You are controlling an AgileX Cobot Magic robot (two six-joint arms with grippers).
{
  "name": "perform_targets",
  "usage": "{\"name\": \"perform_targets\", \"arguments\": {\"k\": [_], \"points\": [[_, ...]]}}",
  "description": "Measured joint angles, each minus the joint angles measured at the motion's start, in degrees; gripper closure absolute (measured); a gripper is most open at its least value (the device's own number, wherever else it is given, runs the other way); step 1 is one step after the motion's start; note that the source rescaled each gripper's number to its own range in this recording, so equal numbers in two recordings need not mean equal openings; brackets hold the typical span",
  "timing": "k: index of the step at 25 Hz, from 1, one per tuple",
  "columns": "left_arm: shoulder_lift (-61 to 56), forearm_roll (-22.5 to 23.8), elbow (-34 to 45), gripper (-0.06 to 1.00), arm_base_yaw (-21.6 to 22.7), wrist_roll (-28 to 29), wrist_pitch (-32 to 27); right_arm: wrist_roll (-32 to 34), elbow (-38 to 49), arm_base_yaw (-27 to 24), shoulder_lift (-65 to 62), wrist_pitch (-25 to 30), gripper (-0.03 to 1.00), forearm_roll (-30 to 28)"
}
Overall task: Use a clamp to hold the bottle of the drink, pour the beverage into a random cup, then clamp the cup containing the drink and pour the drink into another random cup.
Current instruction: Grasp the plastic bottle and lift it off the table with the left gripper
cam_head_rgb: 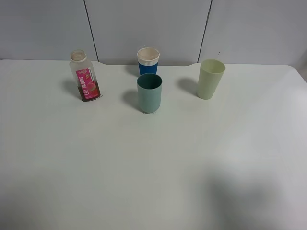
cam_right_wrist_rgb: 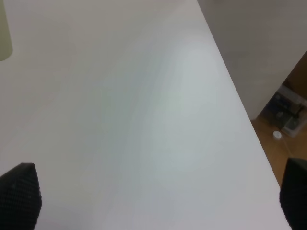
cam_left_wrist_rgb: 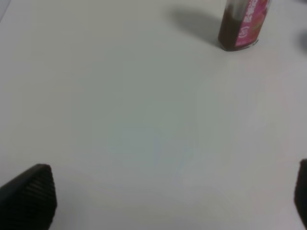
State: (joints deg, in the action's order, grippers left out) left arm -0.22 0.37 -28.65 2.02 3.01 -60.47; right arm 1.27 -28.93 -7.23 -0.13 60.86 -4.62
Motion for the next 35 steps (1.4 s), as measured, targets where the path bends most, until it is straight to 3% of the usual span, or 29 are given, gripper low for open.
{"name": "perform_targets", "arguments": {"k": [35], "points": [[0.0, 0.0, 0.0, -0.06, 0.0, 0.0, 0.0, 0.0, 0.0, 0.0, 0.0, 0.0, -0.03, 0.0]]}}
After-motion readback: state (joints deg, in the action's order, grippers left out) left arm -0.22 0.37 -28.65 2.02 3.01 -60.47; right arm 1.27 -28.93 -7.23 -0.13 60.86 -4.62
